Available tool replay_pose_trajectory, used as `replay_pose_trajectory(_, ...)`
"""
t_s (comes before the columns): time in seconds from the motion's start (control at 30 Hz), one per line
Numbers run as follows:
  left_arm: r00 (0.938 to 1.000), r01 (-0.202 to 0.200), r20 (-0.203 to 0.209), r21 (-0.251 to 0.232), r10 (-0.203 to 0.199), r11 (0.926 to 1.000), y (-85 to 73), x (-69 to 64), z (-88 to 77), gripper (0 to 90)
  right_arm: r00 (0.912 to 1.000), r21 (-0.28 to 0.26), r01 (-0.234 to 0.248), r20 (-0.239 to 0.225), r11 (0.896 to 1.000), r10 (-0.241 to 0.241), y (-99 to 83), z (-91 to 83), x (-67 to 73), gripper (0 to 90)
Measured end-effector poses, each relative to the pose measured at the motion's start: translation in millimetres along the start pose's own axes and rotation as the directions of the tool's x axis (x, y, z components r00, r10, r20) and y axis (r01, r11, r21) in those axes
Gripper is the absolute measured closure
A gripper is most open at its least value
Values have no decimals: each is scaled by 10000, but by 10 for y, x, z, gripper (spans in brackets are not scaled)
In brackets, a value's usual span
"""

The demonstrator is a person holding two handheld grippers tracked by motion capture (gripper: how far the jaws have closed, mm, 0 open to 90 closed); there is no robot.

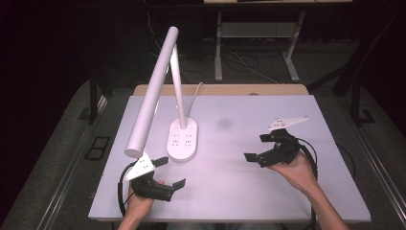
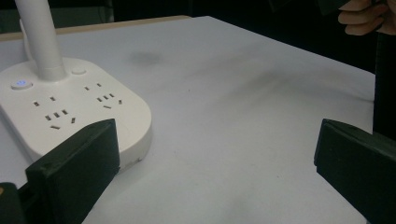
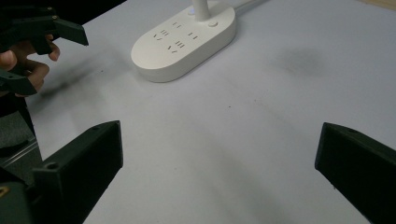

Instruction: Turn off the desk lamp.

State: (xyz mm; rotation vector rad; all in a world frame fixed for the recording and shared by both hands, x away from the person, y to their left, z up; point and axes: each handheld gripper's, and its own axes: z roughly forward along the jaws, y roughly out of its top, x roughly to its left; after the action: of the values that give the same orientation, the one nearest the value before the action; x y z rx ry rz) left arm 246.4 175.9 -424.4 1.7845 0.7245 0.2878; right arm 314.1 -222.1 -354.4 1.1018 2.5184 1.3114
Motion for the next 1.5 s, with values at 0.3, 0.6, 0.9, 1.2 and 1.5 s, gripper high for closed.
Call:
replay_pose_trajectory(0.3, 10000, -40, 55, 21, 40, 10000, -1, -11, 3, 0, 9999, 136, 133, -86, 9998, -132, 134, 129, 11, 9)
replay_pose_trajectory(0.6, 10000, -16, 54, -31, 16, 10000, -2, -5, -10, 0, 9991, 255, 351, -242, 9991, -345, 345, 282, 28, 9)
replay_pose_trajectory(0.9, 9999, -25, 99, -40, 26, 10000, 0, -10, -13, 0, 9985, 363, 491, -252, 9981, -482, 568, 439, 41, 9)
replay_pose_trajectory(1.2, 9999, -36, 96, -59, 37, 10000, 0, -3, -22, 0, 9991, 434, 310, -304, 9986, -297, 668, 622, -45, 9)
replay_pose_trajectory(1.5, 9999, -45, 127, -56, 45, 10000, 1, -4, -23, 0, 9995, 295, 62, -313, 9995, -52, 761, 777, -139, 9)
